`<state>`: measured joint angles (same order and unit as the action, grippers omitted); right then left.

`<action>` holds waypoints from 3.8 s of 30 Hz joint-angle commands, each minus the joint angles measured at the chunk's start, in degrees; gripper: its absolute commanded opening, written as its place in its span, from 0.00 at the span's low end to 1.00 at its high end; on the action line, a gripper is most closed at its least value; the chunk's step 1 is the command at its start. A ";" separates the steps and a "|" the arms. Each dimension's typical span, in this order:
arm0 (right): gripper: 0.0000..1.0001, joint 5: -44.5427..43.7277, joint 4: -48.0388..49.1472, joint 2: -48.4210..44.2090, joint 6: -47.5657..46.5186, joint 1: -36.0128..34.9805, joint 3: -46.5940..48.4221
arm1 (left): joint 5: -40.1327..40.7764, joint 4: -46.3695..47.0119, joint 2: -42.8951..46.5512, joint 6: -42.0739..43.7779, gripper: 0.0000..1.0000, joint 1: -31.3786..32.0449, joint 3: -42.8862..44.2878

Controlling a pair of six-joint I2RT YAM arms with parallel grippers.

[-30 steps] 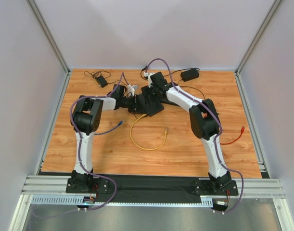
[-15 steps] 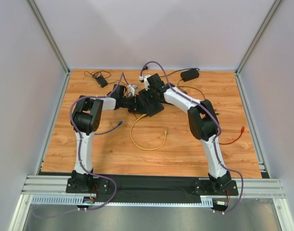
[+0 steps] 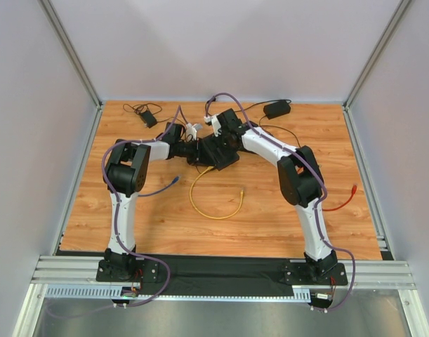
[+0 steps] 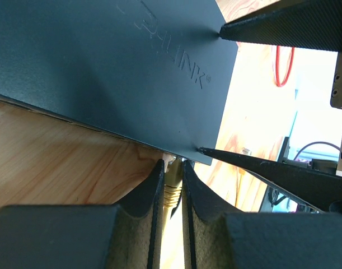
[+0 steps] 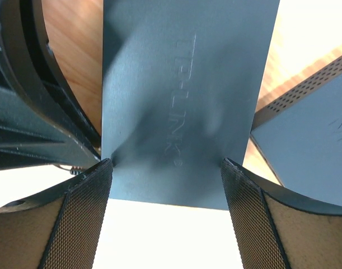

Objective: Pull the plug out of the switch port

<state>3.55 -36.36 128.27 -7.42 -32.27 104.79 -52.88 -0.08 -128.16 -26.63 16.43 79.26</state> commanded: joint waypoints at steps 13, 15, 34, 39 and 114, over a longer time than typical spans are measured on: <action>0.82 1.63 -11.01 0.23 -2.86 -1.92 -2.14 | 3.58 -2.39 -1.30 1.93 0.00 0.10 1.24; 0.82 1.81 -10.93 0.58 -2.69 -2.18 -1.70 | 3.58 -2.47 -1.30 1.85 0.00 0.10 1.42; 0.76 -9.18 -13.21 6.91 1.26 -1.74 3.40 | 3.49 -3.17 -0.69 2.37 0.00 -0.08 0.63; 0.72 -9.18 -12.77 7.61 3.64 -0.16 4.27 | 3.75 -2.91 -0.16 2.90 0.00 -0.34 -0.34; 0.71 12.35 -6.09 3.92 2.59 1.77 3.14 | 83.44 -54.24 36.15 23.37 0.00 -9.92 0.44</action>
<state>13.21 -39.51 131.04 -4.75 -30.20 110.13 19.35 -51.94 -88.86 -8.43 7.33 75.83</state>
